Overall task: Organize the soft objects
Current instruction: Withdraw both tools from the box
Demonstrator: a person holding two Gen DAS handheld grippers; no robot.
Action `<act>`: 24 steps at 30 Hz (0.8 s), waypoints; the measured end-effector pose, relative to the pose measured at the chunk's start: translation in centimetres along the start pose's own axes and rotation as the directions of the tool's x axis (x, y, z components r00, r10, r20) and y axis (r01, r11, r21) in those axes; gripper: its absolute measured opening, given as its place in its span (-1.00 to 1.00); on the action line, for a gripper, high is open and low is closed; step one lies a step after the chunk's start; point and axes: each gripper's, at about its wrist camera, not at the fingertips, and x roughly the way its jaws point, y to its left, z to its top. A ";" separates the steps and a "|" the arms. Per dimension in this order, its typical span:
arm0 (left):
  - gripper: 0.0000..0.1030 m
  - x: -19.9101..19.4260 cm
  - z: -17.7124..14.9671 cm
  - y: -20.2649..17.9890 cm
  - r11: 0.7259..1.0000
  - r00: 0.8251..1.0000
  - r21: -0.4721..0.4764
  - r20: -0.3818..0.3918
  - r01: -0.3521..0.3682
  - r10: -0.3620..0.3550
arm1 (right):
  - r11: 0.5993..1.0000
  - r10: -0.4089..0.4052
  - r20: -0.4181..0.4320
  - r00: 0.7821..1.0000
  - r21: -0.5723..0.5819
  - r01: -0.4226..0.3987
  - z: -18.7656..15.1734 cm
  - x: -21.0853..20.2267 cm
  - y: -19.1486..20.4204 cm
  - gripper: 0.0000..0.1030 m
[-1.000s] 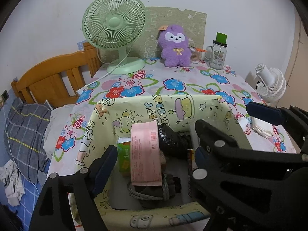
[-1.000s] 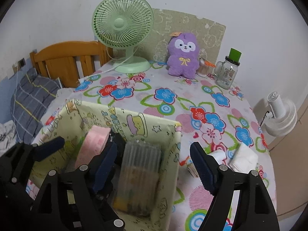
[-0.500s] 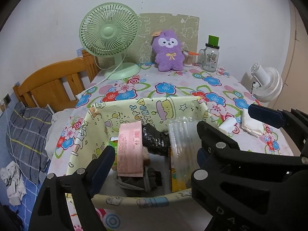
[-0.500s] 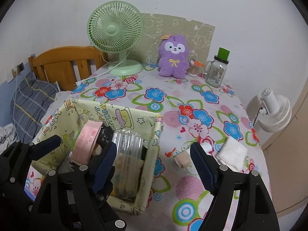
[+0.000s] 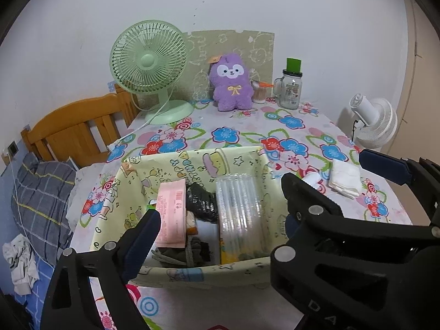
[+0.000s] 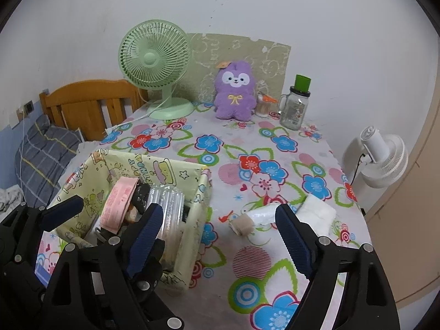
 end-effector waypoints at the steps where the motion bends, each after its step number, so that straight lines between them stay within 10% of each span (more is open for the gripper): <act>1: 0.82 -0.2 0.0 -0.2 1.000 1.000 0.003 0.003 0.000 0.000 | 1.000 0.001 0.002 1.000 0.004 -0.001 -0.1 -0.2 -0.2 0.67; 24: 0.89 -2.3 0.0 -5.0 0.999 0.999 0.042 0.041 0.027 -0.029 | 0.999 -0.005 0.039 0.999 0.045 0.003 -1.4 -3.2 -4.6 0.69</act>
